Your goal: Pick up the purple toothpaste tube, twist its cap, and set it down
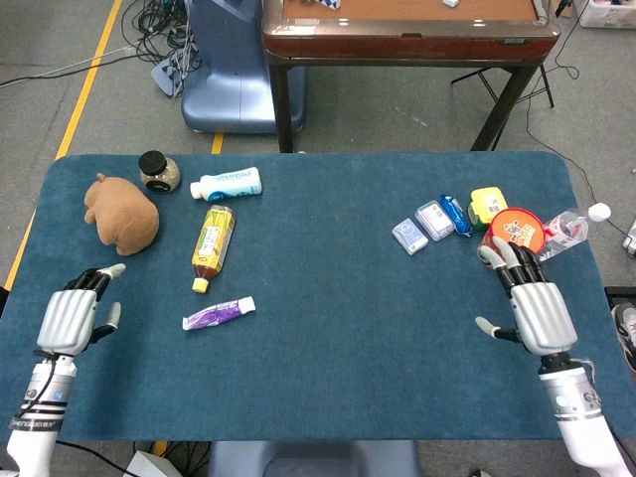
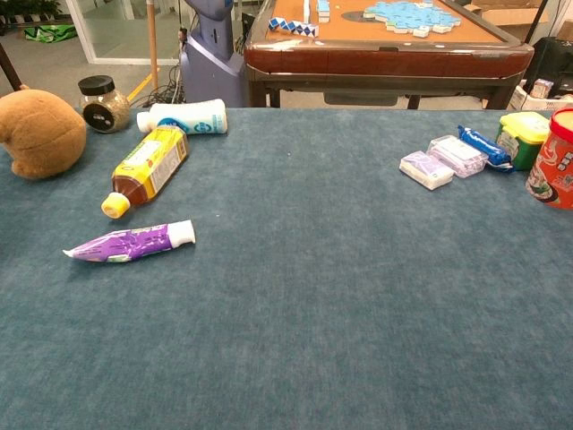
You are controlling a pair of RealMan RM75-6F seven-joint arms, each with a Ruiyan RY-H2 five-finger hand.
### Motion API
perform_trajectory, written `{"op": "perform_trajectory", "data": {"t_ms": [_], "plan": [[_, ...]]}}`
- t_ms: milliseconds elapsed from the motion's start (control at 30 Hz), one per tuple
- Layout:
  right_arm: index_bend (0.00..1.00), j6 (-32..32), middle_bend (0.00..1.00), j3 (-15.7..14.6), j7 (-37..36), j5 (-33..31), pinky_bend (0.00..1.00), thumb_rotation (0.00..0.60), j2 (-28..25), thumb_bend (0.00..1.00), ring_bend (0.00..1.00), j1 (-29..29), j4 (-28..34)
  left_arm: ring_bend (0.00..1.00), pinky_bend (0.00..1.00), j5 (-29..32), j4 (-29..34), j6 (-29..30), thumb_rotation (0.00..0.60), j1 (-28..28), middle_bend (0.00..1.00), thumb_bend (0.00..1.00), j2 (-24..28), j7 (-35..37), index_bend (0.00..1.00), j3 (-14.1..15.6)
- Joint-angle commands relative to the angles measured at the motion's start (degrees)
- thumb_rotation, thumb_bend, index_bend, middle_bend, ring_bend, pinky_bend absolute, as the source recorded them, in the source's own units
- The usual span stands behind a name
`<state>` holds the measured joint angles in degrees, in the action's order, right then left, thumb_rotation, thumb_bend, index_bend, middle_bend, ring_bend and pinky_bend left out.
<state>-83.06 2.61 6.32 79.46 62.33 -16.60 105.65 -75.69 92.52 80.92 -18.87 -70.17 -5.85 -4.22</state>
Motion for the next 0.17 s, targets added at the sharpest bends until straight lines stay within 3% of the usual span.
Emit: {"op": "perform_trajectory", "data": {"t_ms": [33, 167], "plan": [[0.00, -2.7, 0.00, -1.7, 0.0, -0.6, 0.00, 0.600, 0.7, 0.07, 0.00, 3.6, -0.7, 0.19, 0.28, -1.9, 1.1, 3.5, 0.600, 2.8, 0.25, 0.47, 0.8, 0.2, 0.20, 1.3], [0.00, -5.1, 0.00, -2.8, -1.0, -0.3, 0.00, 0.600, 1.2, 0.07, 0.00, 6.8, -0.9, 0.19, 0.28, -4.4, 2.7, 7.3, 0.600, 5.6, 0.25, 0.47, 0.9, -0.9, 0.20, 2.6]]}}
